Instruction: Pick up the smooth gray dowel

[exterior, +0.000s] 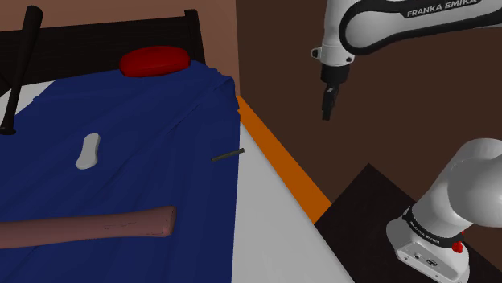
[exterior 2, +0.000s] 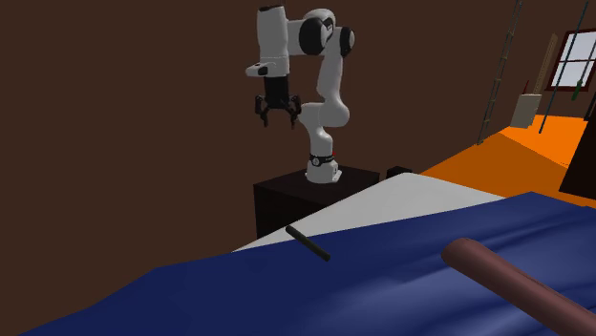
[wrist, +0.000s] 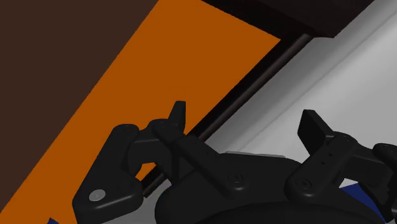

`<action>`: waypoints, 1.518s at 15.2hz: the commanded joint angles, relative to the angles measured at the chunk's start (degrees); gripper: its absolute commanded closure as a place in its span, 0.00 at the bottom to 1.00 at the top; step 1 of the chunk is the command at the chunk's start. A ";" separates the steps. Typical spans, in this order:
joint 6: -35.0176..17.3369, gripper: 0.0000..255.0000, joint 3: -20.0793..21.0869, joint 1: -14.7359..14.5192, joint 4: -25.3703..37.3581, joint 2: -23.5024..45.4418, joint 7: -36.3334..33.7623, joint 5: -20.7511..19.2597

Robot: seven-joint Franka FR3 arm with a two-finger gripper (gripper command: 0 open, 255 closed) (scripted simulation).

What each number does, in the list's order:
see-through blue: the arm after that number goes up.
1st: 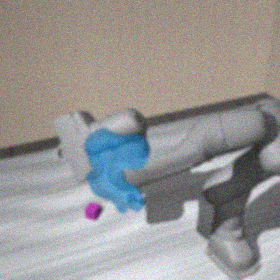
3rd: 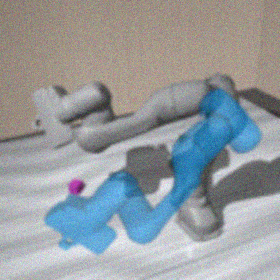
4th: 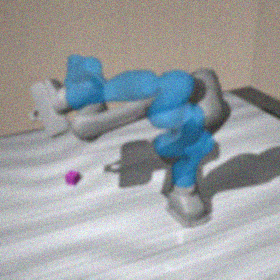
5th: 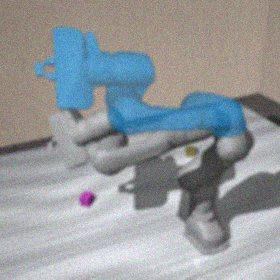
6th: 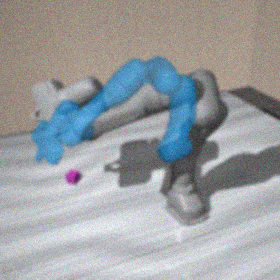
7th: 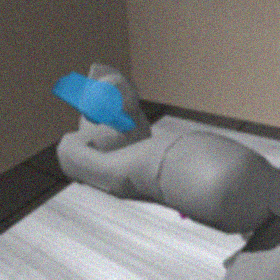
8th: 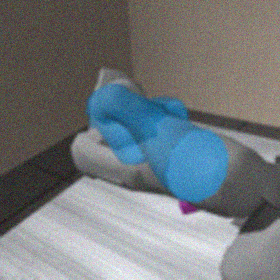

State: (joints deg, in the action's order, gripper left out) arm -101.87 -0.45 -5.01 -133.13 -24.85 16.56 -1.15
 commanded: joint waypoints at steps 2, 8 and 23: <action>-3.44 0.00 -0.08 -1.34 3.59 6.96 3.98 0.43; -8.11 0.00 0.54 -3.52 11.65 19.69 11.62 1.49; -10.34 0.00 5.96 -8.19 39.04 49.43 27.06 1.62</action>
State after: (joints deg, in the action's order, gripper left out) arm -112.13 4.99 -12.63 -96.30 22.31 42.92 0.65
